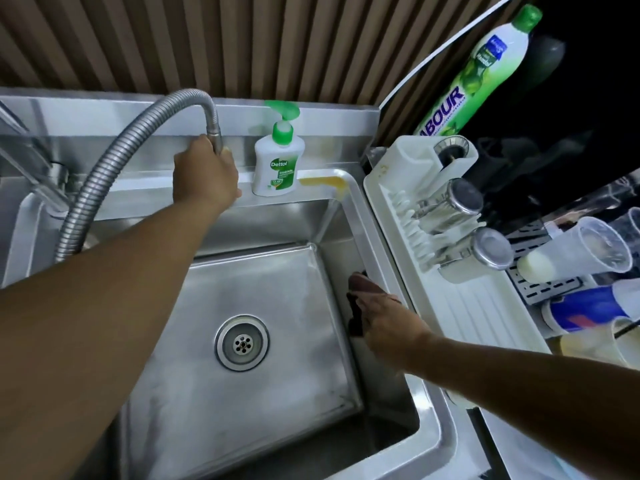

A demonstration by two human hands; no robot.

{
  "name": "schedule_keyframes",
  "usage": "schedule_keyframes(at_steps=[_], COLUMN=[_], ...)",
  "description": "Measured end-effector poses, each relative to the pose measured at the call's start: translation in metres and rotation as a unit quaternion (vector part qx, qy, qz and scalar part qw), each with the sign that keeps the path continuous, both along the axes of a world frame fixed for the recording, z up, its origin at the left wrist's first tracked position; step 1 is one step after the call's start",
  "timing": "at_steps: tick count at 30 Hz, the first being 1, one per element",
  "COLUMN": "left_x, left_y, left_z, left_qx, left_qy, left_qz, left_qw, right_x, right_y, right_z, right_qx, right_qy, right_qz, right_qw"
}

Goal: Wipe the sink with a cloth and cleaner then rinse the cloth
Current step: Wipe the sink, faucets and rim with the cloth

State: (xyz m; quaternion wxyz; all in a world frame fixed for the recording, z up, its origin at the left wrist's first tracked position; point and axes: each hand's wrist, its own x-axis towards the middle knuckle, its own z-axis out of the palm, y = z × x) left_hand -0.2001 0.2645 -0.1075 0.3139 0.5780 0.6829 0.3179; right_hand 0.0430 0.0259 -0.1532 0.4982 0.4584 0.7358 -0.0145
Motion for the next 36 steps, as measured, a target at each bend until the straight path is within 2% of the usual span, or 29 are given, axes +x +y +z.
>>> schedule_keyframes(at_steps=[3, 4, 5, 7, 10, 15, 18, 21, 23, 25, 30, 33, 36], left_x=[0.001, 0.001, 0.001, 0.002, 0.002, 0.004, 0.01, 0.027, 0.043, 0.056, 0.08, 0.082, 0.077], left_y=[-0.001, -0.001, -0.002, -0.002, -0.003, -0.008, -0.017, -0.047, -0.066, -0.068, -0.026, -0.001, 0.011], left_z=[-0.003, -0.003, -0.004, -0.004, -0.003, 0.006, 0.016, 0.019, 0.019, 0.016, 0.015, 0.004, -0.004], left_qx=[-0.006, -0.006, -0.007, -0.004, 0.009, 0.006, 0.009, 0.098, 0.155, 0.163, 0.077, 0.022, 0.013], left_qy=[0.006, 0.004, 0.0, 0.002, 0.015, 0.003, 0.013, 0.044, 0.042, 0.058, 0.084, 0.113, 0.141], left_qz=[0.004, 0.004, 0.005, 0.007, 0.005, 0.002, 0.035, 0.091, 0.079, 0.057, 0.008, -0.019, -0.05], left_qw=[1.0, 1.0, 1.0, 1.0, 1.0, 1.0, 0.999, 0.99, 0.984, 0.983, 0.994, 0.993, 0.989], right_x=[-0.004, -0.01, -0.008, -0.008, -0.01, -0.004, -0.012, -0.019, -0.023, -0.026, -0.021, -0.018, -0.018], right_y=[0.032, 0.042, 0.047, 0.067, 0.11, 0.174, 0.182, 0.179, 0.183, 0.19, 0.22, 0.231, 0.225], right_z=[0.003, 0.008, -0.005, -0.021, -0.026, -0.027, -0.022, -0.018, -0.022, -0.027, -0.029, -0.029, -0.036], right_qx=[0.145, 0.157, 0.208, 0.253, 0.314, 0.3, 0.306, 0.314, 0.308, 0.315, 0.331, 0.332, 0.348], right_qy=[0.092, 0.113, 0.124, 0.149, 0.231, 0.281, 0.257, 0.22, 0.232, 0.248, 0.298, 0.303, 0.304], right_qz=[-0.07, -0.142, -0.139, -0.205, -0.29, -0.327, -0.331, -0.342, -0.365, -0.386, -0.423, -0.425, -0.4], right_qw=[0.983, 0.971, 0.96, 0.934, 0.874, 0.851, 0.855, 0.858, 0.847, 0.831, 0.789, 0.786, 0.791])
